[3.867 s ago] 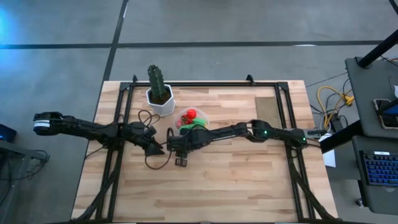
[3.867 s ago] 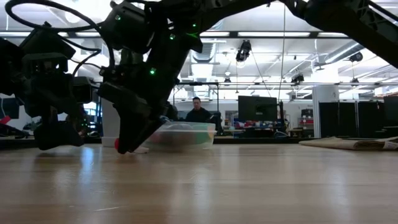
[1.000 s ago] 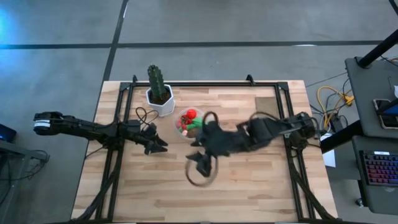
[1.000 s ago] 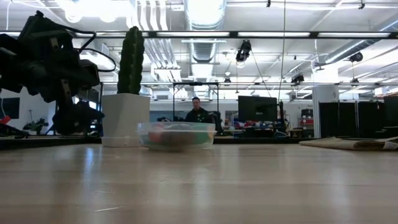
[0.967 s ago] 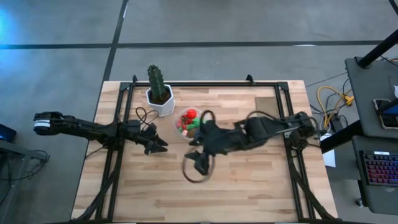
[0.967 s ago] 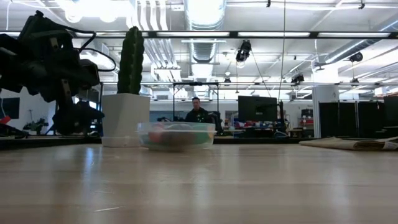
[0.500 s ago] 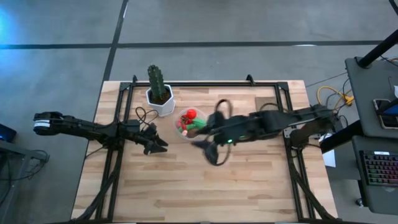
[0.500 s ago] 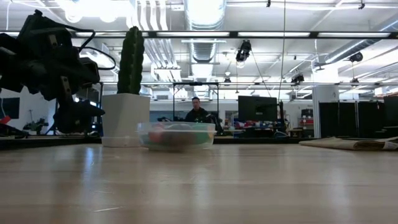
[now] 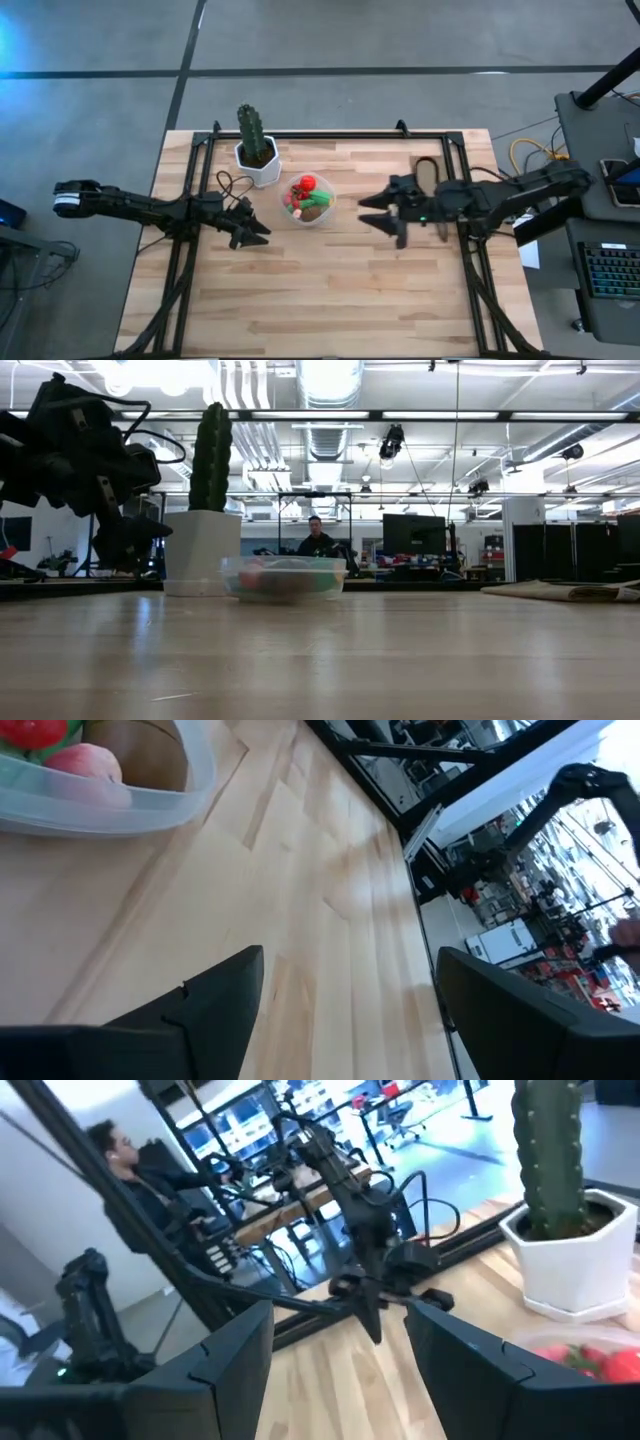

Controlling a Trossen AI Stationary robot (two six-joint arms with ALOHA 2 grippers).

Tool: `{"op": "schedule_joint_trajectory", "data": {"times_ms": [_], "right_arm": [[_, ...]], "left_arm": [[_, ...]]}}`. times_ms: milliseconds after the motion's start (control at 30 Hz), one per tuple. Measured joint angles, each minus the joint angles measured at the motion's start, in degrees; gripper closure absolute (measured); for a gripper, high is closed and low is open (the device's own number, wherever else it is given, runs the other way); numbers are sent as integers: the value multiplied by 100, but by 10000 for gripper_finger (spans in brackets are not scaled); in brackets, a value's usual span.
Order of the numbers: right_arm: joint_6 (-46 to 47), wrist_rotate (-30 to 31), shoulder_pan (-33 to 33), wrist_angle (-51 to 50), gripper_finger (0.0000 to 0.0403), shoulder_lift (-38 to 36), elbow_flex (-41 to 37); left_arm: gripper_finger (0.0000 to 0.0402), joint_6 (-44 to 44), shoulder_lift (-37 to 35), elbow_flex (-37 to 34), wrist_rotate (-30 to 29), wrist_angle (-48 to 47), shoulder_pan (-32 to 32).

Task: Pick and placing Produce into tupperware
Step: Return to Home Position

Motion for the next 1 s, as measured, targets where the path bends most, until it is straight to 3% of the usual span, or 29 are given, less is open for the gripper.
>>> {"op": "schedule_joint_trajectory", "data": {"times_ms": [133,267,400,633,800,1000], "right_arm": [[193,-5,-35,-87,179,-884,-732],[1104,38,-271,-586,179,-1867,-1308],[76,-190,-241,-456,179,-2672,-1659],[-1541,-60,-259,-925,179,-3617,-1809],[-1953,-300,-263,-1279,179,-4208,-2009],[-2055,-456,-263,-1302,179,-5169,-2531]], "left_arm": [[118,-3,4,7,2,-1,-1],[118,-6,4,13,0,151,0],[118,-5,4,11,-12,379,0],[118,-44,7,13,-92,816,2],[118,-20,-31,13,-233,1876,2],[118,210,-243,11,-782,1951,11]]}}
